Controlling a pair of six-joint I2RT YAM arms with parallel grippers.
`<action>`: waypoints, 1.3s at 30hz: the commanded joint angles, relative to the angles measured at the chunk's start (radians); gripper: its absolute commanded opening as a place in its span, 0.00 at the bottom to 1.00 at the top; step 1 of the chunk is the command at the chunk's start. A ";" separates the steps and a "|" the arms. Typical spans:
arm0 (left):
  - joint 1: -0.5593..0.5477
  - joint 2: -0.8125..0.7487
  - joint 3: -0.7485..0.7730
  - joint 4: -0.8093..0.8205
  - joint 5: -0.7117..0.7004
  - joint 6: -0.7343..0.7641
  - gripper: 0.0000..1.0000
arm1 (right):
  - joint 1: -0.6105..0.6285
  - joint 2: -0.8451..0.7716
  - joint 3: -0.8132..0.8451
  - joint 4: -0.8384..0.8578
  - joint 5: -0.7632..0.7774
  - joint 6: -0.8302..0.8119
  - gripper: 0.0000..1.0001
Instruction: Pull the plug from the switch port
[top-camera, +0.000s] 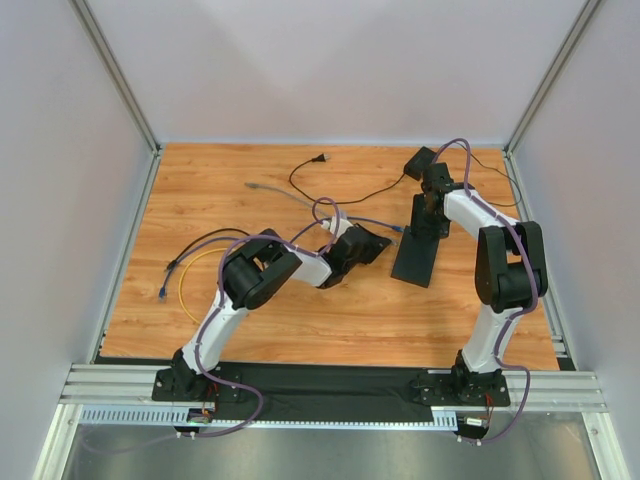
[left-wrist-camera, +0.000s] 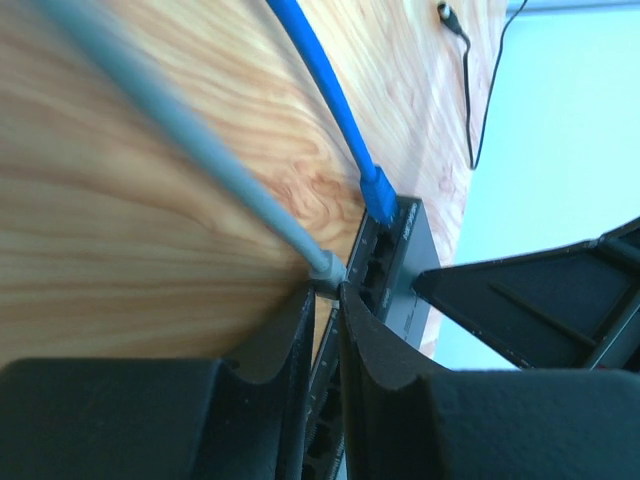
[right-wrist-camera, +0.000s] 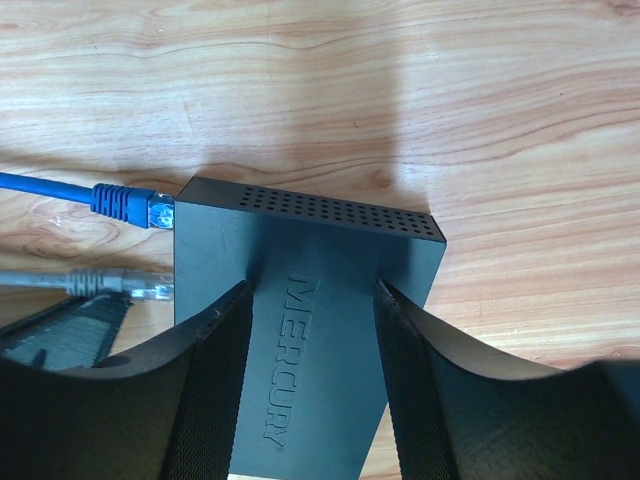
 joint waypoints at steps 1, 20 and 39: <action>0.015 -0.023 -0.041 -0.087 -0.050 0.069 0.22 | 0.008 0.056 -0.014 -0.017 0.008 -0.006 0.53; 0.019 -0.481 -0.203 -0.384 -0.129 0.513 0.17 | 0.007 0.056 -0.015 -0.016 0.002 -0.009 0.53; 0.139 -1.521 -0.757 -1.099 -0.383 0.553 0.18 | 0.033 0.079 0.005 -0.023 -0.020 -0.012 0.53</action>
